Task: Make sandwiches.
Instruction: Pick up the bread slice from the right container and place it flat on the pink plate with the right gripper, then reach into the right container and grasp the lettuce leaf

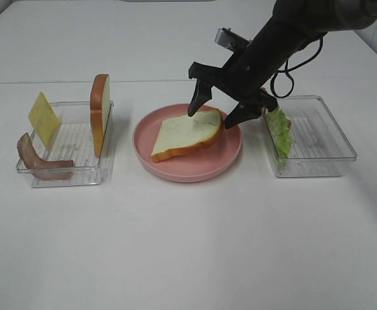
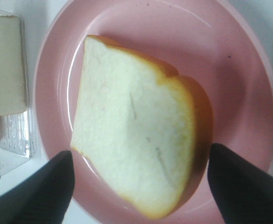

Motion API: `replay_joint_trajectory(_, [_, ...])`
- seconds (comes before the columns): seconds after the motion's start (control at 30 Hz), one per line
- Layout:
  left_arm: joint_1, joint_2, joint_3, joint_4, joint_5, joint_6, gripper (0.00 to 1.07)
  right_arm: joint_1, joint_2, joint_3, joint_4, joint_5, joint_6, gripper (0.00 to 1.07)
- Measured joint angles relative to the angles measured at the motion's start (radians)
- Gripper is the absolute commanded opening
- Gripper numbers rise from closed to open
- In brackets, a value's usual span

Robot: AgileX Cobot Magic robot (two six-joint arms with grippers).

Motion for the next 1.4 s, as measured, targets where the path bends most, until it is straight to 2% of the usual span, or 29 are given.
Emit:
replay_joint_trajectory(0.27, [0.000,0.000,0.000,0.000,0.000,0.000,1.02,0.000,-0.052,0.000,-0.109,0.063,0.028,0.77])
replay_joint_trajectory(0.63, [0.000,0.000,0.000,0.000,0.000,0.000,1.02,0.000,-0.156,0.000,-0.120,0.122,0.030,0.79])
replay_joint_trajectory(0.73, [0.000,0.000,0.000,0.000,0.000,0.000,1.02,0.000,-0.181,0.000,-0.163,0.165,0.049,0.85])
replay_joint_trajectory(0.77, [0.000,0.000,0.000,0.000,0.000,0.000,1.02,0.000,-0.196,0.000,-0.220,0.212,0.077,0.88])
replay_joint_trajectory(0.8, [0.000,0.000,0.000,0.000,0.000,0.000,1.02,0.000,-0.210,0.000,-0.293,0.254,0.127,0.89])
replay_joint_trajectory(0.9, [0.000,0.000,0.000,0.000,0.000,0.000,1.02,0.000,-0.218,0.000,-0.336,0.274,0.156,0.89])
replay_joint_trajectory(0.93, [0.000,0.000,0.000,0.000,0.000,0.000,1.02,0.000,-0.227,0.000,-0.414,0.304,0.197,0.89])
replay_joint_trajectory(1.07, [0.000,0.000,0.000,0.000,0.000,0.000,1.02,0.000,-0.235,0.000,-0.524,0.342,0.229,0.89])
replay_joint_trajectory(1.4, [0.000,0.000,0.000,0.000,0.000,0.000,1.02,0.000,-0.186,0.000,-0.567,0.266,0.230,0.88])
